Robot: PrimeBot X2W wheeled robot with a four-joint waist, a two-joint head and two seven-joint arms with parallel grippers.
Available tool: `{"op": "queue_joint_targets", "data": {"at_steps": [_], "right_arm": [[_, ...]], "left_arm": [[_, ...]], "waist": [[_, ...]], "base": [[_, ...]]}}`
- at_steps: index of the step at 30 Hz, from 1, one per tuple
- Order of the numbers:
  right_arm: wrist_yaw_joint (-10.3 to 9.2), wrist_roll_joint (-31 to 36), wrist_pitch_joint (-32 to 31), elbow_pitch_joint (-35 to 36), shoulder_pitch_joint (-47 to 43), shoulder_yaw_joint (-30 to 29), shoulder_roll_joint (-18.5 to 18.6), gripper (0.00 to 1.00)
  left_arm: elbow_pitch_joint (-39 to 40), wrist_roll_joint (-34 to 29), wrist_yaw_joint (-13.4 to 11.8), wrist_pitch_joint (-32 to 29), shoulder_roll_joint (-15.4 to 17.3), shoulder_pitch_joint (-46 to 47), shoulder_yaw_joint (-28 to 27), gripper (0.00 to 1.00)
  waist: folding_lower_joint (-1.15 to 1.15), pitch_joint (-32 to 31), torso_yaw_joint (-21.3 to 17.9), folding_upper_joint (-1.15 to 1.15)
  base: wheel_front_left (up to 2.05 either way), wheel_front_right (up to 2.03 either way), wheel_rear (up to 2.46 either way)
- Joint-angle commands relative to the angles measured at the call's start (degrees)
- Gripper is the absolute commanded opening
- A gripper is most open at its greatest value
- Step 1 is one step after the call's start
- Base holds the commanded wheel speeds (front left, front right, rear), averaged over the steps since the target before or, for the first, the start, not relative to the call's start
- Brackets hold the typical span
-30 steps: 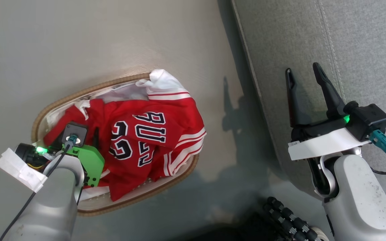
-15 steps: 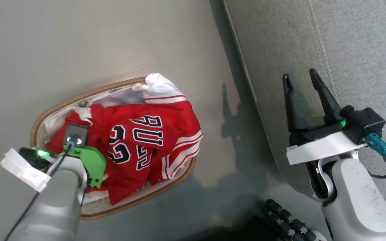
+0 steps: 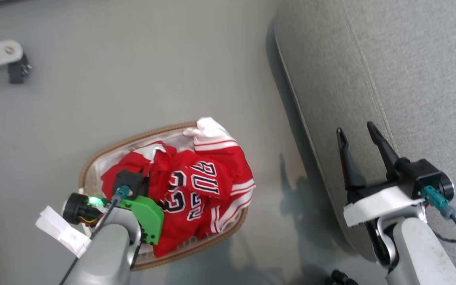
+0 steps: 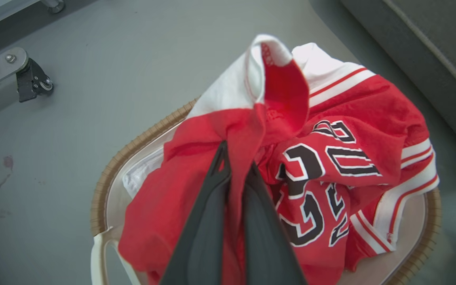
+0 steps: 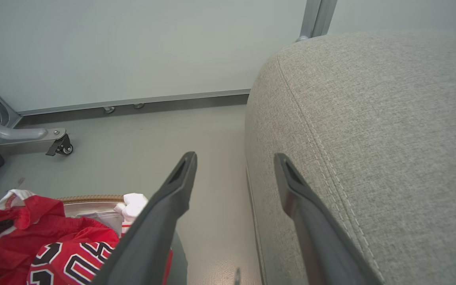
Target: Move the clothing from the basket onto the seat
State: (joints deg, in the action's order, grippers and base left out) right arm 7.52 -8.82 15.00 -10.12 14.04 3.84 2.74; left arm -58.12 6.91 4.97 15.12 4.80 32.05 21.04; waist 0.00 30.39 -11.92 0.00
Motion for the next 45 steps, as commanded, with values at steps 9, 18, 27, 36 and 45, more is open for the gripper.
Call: {"op": "queue_joint_targets", "data": {"at_steps": [9, 18, 27, 36, 45], "right_arm": [[-0.06, 1.7, 0.3, -2.2, -8.1, -1.5, 0.3, 1.0], [-0.06, 2.9, 0.3, -2.9, -13.0, -0.8, 0.3, 1.0], [-0.06, 3.2, 0.3, -3.0, -15.7, -1.1, 0.3, 1.0], [-0.06, 4.3, 0.3, -1.9, -14.4, 0.4, 0.3, 1.0], [-0.06, 8.5, 0.3, -2.4, -9.2, 3.8, 0.3, 1.0]], "left_arm": [[10.6, 0.0, 1.8, 0.0, -1.1, -5.4, 3.1, 0.0], [18.5, -1.4, 2.5, 0.0, 0.9, -4.0, 8.1, 0.0], [23.4, 1.8, 2.5, 0.0, 3.9, 4.1, 18.0, 0.0], [27.1, 5.4, 2.5, -0.8, 7.3, 14.3, 24.1, 0.0], [28.0, 6.7, 2.5, -0.6, 6.6, 18.4, 26.8, 0.0]], "waist": [[0.0, -18.7, 7.7, 0.0], [0.0, -27.2, 8.8, 0.0], [0.0, -31.4, 9.5, 0.0], [0.0, -32.4, 9.5, 0.0], [0.0, -32.1, 10.1, 0.0]], "base": [[0.0, 0.0, 0.0], [0.0, 0.0, 0.0], [0.0, 0.0, 0.0], [0.0, 0.0, 0.0], [0.0, 0.0, 0.0]]}}
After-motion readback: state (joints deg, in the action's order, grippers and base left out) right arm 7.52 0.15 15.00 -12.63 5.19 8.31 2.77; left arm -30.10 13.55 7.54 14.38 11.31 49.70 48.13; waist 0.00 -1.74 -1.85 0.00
